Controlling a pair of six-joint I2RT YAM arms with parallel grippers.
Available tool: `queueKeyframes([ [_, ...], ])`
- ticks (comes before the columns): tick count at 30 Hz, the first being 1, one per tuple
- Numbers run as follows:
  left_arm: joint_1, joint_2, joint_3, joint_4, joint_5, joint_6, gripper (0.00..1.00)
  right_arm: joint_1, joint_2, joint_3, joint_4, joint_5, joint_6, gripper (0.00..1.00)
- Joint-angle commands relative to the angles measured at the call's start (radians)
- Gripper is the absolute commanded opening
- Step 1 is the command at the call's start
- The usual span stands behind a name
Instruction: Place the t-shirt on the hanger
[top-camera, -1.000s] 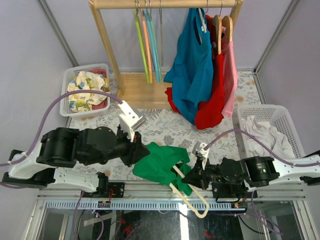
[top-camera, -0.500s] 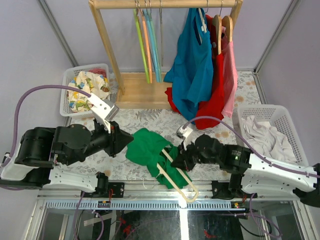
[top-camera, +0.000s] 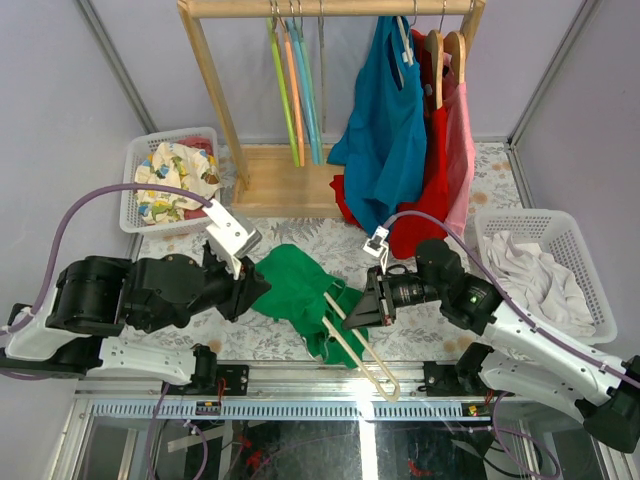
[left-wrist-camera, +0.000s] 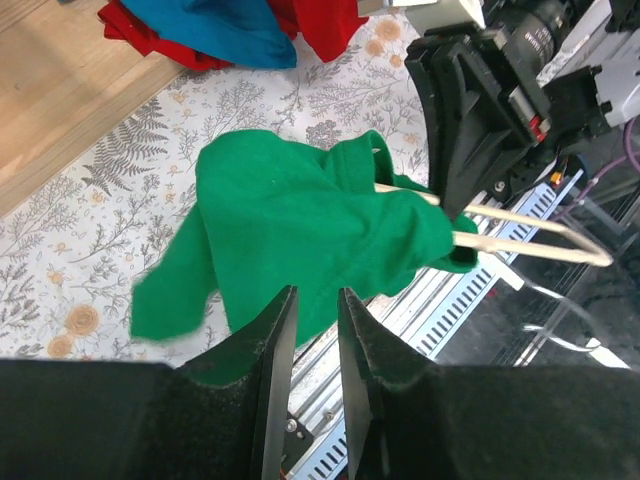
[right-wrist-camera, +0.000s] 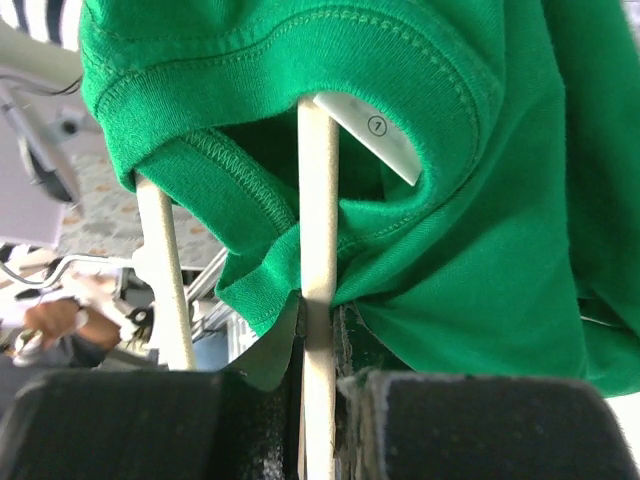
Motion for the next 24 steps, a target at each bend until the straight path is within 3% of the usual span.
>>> queueKeyframes([
  [1, 0.004, 0.019, -0.017, 0.063, 0.051, 0.114, 0.23, -0.006, -0.032, 0.015, 0.166, -0.221, 0.105, 0.00],
  [8, 0.005, 0.020, 0.001, 0.108, 0.158, 0.222, 0.27, -0.005, -0.005, -0.045, 0.214, -0.318, 0.181, 0.00],
  [18, 0.002, 0.061, -0.003, 0.157, 0.471, 0.338, 0.35, -0.005, 0.008, -0.060, 0.273, -0.409, 0.242, 0.00],
  [24, -0.020, 0.099, -0.022, 0.165, 0.532, 0.351, 0.37, -0.005, 0.025, -0.071, 0.298, -0.450, 0.273, 0.00],
])
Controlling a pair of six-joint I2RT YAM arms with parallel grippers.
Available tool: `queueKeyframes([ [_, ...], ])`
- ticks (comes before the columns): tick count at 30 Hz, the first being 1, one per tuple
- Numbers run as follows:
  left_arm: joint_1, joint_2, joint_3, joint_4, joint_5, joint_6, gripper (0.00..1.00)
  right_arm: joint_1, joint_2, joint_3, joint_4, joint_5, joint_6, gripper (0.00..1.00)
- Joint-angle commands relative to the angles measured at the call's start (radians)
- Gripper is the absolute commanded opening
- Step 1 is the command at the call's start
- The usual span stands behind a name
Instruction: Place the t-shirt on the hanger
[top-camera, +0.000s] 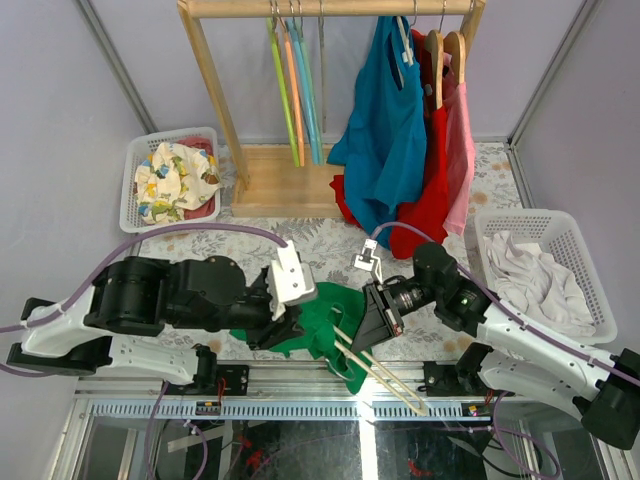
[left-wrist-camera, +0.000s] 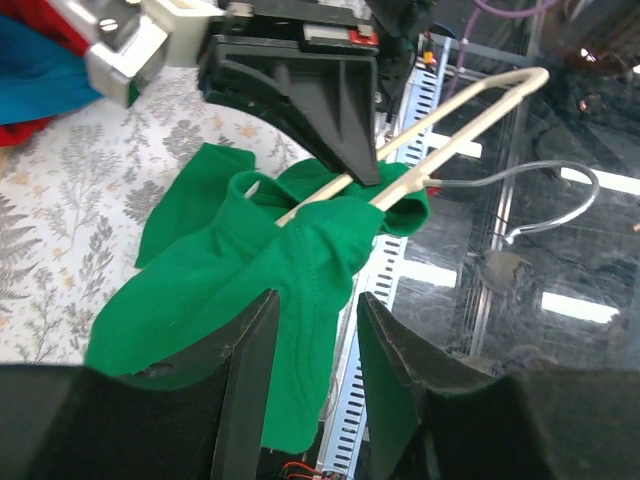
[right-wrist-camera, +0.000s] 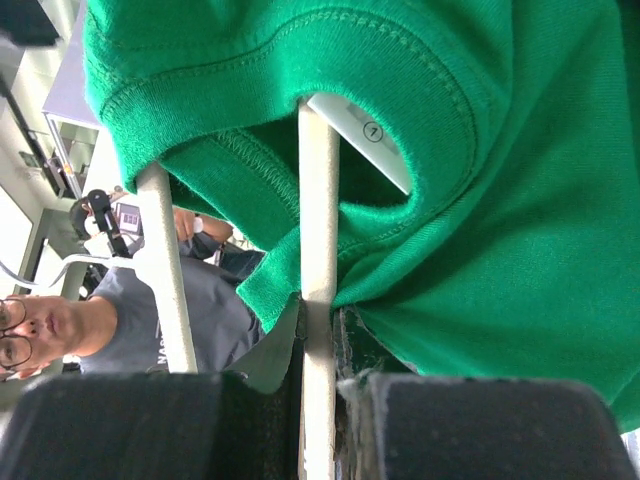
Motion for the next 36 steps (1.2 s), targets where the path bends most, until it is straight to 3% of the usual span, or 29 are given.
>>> queueKeyframes([
  [1, -0.022, 0.024, -0.013, 0.063, 0.100, 0.054, 0.37, -0.005, 0.001, 0.009, 0.095, -0.094, 0.065, 0.00],
  [30, -0.139, 0.176, -0.043, 0.094, -0.055, 0.159, 0.38, 0.003, -0.011, 0.007, 0.162, -0.158, 0.130, 0.00],
  [36, -0.142, 0.179, -0.073, 0.112, -0.082, 0.163, 0.27, 0.004, -0.020, 0.002, 0.191, -0.160, 0.150, 0.00],
])
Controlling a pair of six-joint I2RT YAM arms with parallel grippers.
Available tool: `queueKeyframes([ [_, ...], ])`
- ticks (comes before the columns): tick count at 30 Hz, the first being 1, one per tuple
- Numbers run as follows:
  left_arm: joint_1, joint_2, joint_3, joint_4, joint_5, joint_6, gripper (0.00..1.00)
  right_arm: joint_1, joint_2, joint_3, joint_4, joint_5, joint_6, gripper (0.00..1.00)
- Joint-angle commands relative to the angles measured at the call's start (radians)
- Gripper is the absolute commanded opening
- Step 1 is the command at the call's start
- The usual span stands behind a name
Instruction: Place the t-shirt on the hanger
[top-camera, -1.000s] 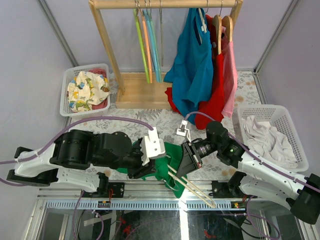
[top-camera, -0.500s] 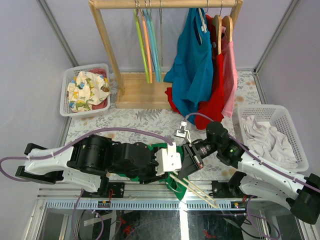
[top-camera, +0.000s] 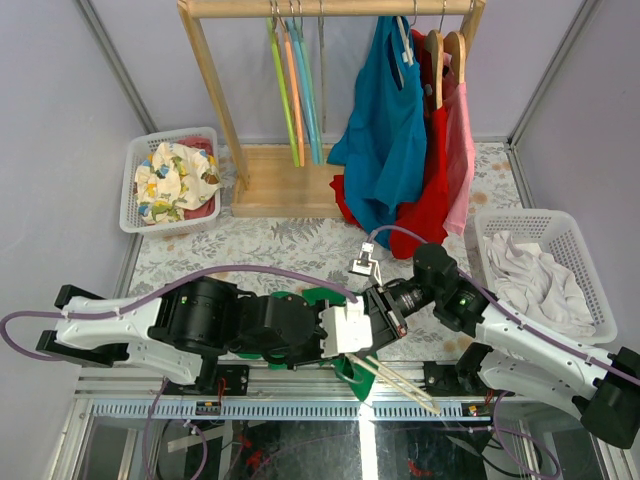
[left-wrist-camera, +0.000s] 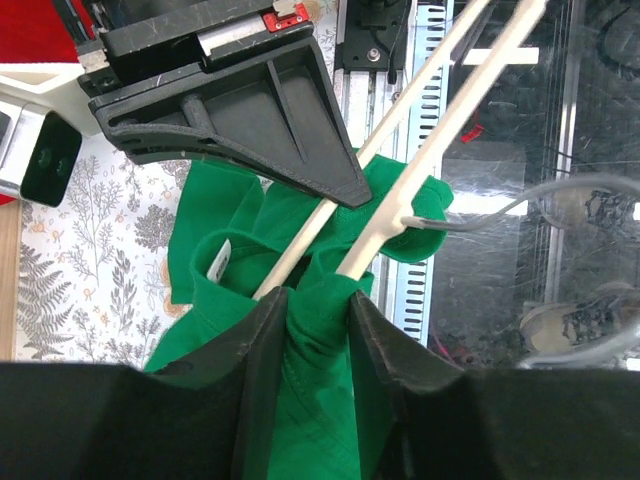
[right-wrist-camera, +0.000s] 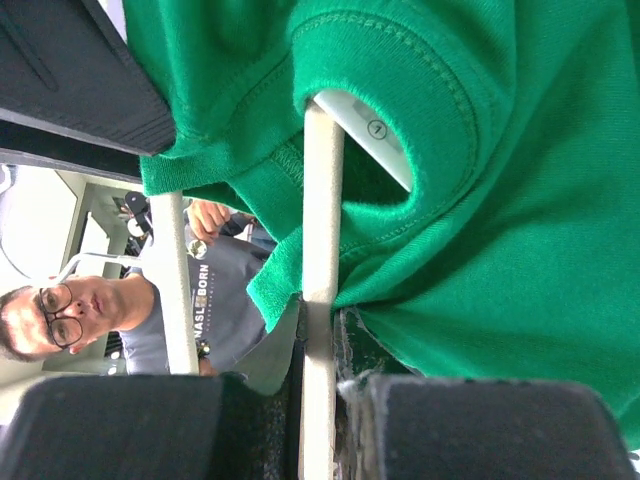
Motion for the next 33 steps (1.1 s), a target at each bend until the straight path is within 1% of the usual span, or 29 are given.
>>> queueKeyframes([
  [1, -0.009, 0.009, -0.026, 0.048, -0.028, 0.025, 0.23, 0.004, -0.032, 0.020, 0.124, -0.060, 0.057, 0.00],
  [5, -0.010, 0.011, -0.025, 0.050, -0.040, 0.026, 0.14, 0.003, -0.030, 0.029, 0.129, -0.062, 0.061, 0.00],
  [9, -0.010, 0.009, -0.019, 0.048, -0.052, 0.026, 0.01, 0.003, -0.028, 0.034, 0.129, -0.058, 0.061, 0.00],
  [12, -0.009, 0.005, -0.014, 0.049, -0.083, 0.023, 0.00, 0.002, -0.023, 0.041, 0.095, -0.051, 0.037, 0.00],
  [18, -0.009, -0.016, -0.020, 0.057, -0.119, 0.015, 0.00, 0.001, 0.012, 0.127, -0.236, 0.035, -0.201, 0.22],
  [20, -0.010, -0.026, -0.028, 0.059, -0.128, 0.010, 0.00, 0.000, 0.030, 0.152, -0.279, 0.064, -0.229, 0.32],
  [22, -0.009, -0.041, -0.042, 0.063, -0.136, 0.006, 0.00, -0.005, 0.050, 0.195, -0.349, 0.092, -0.277, 0.35],
  [24, -0.009, -0.056, -0.050, 0.066, -0.144, -0.003, 0.00, -0.012, 0.071, 0.239, -0.424, 0.135, -0.327, 0.43],
  [27, -0.009, -0.079, -0.060, 0.067, -0.163, -0.016, 0.00, -0.036, 0.111, 0.320, -0.567, 0.195, -0.427, 0.44],
  [30, -0.010, -0.101, -0.075, 0.079, -0.173, -0.022, 0.00, -0.091, 0.142, 0.360, -0.606, 0.215, -0.452, 0.45],
  [33, -0.009, -0.115, -0.084, 0.083, -0.183, -0.030, 0.00, -0.165, 0.172, 0.383, -0.647, 0.237, -0.488, 0.49],
])
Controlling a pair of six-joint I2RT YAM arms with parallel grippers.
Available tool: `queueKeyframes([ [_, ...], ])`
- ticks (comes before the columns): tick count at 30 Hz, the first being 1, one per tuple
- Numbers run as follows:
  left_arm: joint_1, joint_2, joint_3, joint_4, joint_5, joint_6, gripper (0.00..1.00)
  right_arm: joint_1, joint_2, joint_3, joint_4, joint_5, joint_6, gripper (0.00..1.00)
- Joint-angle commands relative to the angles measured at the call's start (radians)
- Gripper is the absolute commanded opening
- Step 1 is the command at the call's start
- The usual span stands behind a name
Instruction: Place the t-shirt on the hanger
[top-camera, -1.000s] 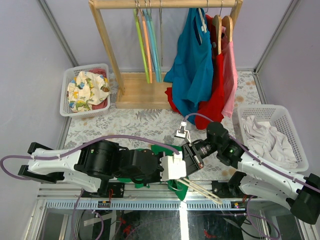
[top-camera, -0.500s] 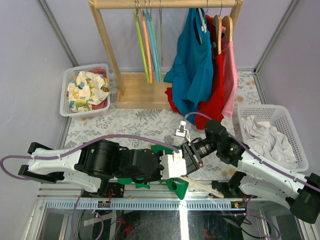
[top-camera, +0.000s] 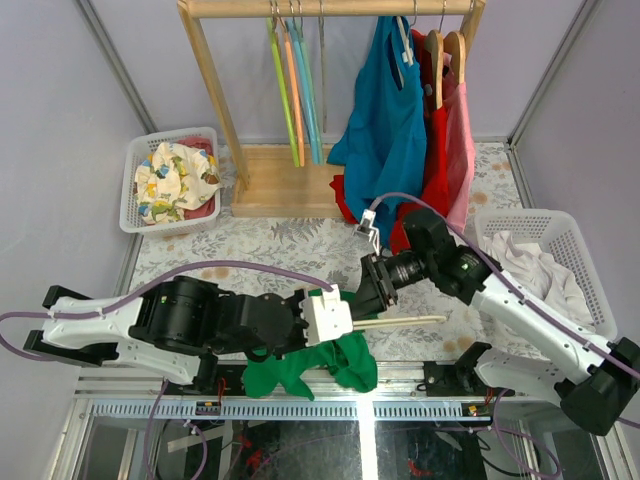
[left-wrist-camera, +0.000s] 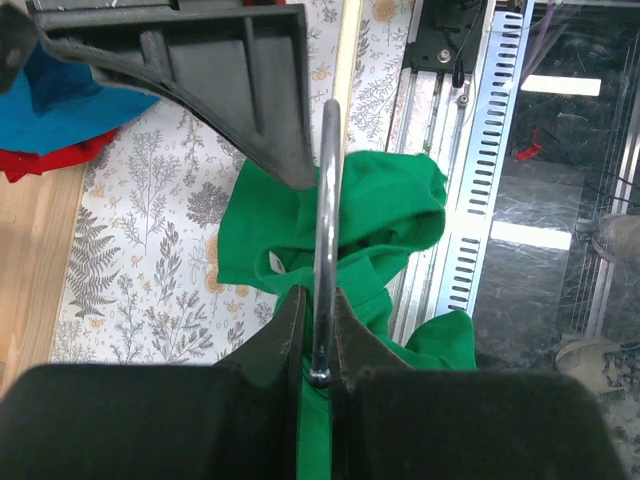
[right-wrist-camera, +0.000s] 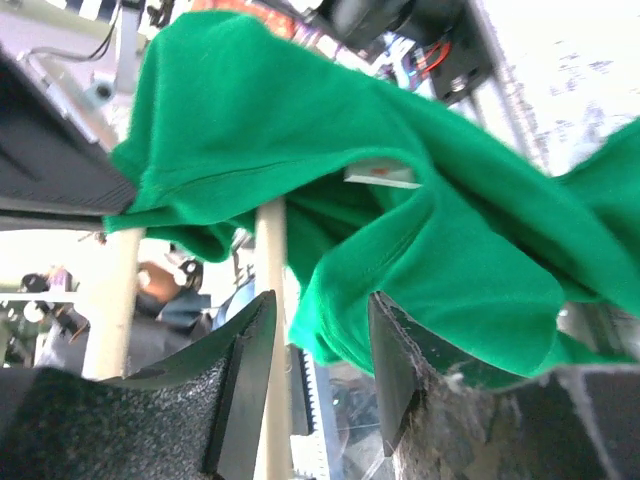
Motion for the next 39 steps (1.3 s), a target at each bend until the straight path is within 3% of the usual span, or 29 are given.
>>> queueKeyframes([
  [1, -0.004, -0.040, -0.011, 0.066, -0.048, -0.023, 0.00, -0.105, 0.039, 0.076, -0.138, 0.063, -0.109, 0.49],
  [13, -0.003, -0.122, 0.013, 0.026, -0.193, -0.108, 0.00, -0.408, 0.086, 0.221, -0.267, 0.335, -0.218, 0.57],
  [19, -0.004, -0.129, 0.084, -0.015, -0.259, -0.136, 0.00, -0.502, 0.028, 0.177, -0.260, 0.343, -0.189, 0.60],
  [29, -0.004, -0.127, 0.166, -0.035, -0.314, -0.136, 0.00, -0.503, -0.184, -0.053, -0.134, 0.177, 0.027, 0.61],
  [32, -0.005, -0.137, 0.163, -0.031, -0.330, -0.135, 0.00, -0.490, -0.195, -0.138, -0.018, 0.079, 0.145, 0.62],
  [39, -0.004, -0.178, 0.124, 0.002, -0.335, -0.126, 0.00, -0.248, -0.092, -0.113, 0.144, 0.163, 0.254, 0.64],
])
